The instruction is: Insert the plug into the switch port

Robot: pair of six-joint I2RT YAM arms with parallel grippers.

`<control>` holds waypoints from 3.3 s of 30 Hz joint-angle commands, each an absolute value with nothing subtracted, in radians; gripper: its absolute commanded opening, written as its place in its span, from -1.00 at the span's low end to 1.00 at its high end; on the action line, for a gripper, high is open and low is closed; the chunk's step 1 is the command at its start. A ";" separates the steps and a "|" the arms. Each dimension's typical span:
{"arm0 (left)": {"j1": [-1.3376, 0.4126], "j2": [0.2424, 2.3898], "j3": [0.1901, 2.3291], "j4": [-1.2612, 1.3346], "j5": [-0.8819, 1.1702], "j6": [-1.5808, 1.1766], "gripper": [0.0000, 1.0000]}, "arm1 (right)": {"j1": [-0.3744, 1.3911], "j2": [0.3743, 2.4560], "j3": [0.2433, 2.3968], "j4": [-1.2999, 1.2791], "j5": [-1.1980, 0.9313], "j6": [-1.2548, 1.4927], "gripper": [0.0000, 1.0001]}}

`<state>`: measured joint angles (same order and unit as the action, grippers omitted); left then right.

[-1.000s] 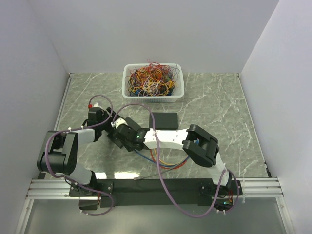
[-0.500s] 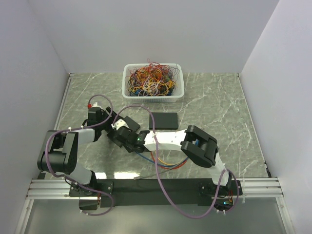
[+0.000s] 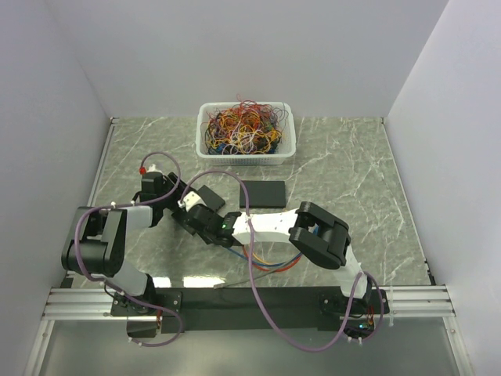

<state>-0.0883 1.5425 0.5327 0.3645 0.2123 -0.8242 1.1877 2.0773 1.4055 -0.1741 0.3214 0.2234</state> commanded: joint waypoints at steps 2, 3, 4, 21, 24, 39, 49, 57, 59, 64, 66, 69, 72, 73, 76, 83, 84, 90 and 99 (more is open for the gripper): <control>-0.112 1.600 0.514 0.232 0.252 -0.815 0.13 | 1.161 2.059 1.414 -0.002 0.377 0.186 -1.00; -0.117 1.609 0.515 0.233 0.253 -0.816 0.13 | 1.161 2.057 1.413 -0.002 0.374 0.178 -1.00; -0.118 1.614 0.515 0.235 0.252 -0.818 0.12 | 1.161 2.059 1.414 -0.002 0.371 0.175 -1.00; -0.156 1.641 0.496 0.255 0.239 -0.847 0.06 | 1.128 2.074 1.430 0.031 0.368 0.170 -1.00; -0.169 1.644 0.486 0.267 0.242 -0.856 0.05 | 1.109 2.069 1.434 0.046 0.341 0.173 -1.00; -0.219 1.687 0.471 0.290 0.232 -0.877 0.04 | 1.028 2.039 1.450 0.273 0.101 0.118 -1.00; -0.239 1.738 0.449 0.342 0.253 -0.896 0.04 | 1.014 2.124 1.589 0.328 0.057 0.118 -1.00; -0.239 1.718 0.469 0.301 0.235 -0.890 0.08 | 1.011 2.125 1.571 0.333 0.017 0.140 -1.00; -0.239 1.712 0.482 0.275 0.219 -0.885 0.11 | 1.012 2.120 1.559 0.327 0.003 0.144 -1.00; -0.238 1.695 0.524 0.218 0.212 -0.856 0.34 | 1.012 2.118 1.548 0.284 0.003 0.150 -1.00; -0.232 1.675 0.535 0.177 0.196 -0.848 0.41 | 1.014 2.123 1.546 0.265 0.005 0.152 -1.00; -0.218 1.631 0.545 0.144 0.186 -0.839 0.53 | 1.015 2.111 1.517 0.259 0.014 0.156 -0.70; -0.206 1.597 0.551 0.118 0.175 -0.841 0.73 | 1.015 2.086 1.477 0.273 0.017 0.163 -0.38; -0.199 1.591 0.560 0.101 0.170 -0.839 0.79 | 1.017 2.079 1.474 0.261 0.023 0.166 -0.33; -0.187 1.565 0.595 0.028 0.140 -0.819 0.89 | 1.019 2.074 1.477 0.236 0.046 0.163 -0.13; -0.108 1.453 0.655 -0.101 0.054 -0.759 0.99 | 1.025 2.036 1.440 0.233 0.040 0.167 0.18; -0.101 1.445 0.658 -0.100 0.049 -0.761 0.99 | 1.025 2.030 1.434 0.233 0.040 0.167 0.25; -0.089 1.443 0.706 -0.116 0.003 -0.749 0.99 | 1.029 1.965 1.388 0.206 0.049 0.164 0.36; -0.087 1.365 0.778 -0.100 -0.116 -0.739 0.99 | 1.048 1.778 1.218 0.158 0.103 0.189 0.40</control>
<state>-0.0883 1.4384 0.7284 -0.0990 -0.0456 -0.7601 1.0359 1.8809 1.2850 0.1444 0.0563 0.1669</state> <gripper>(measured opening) 0.992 0.698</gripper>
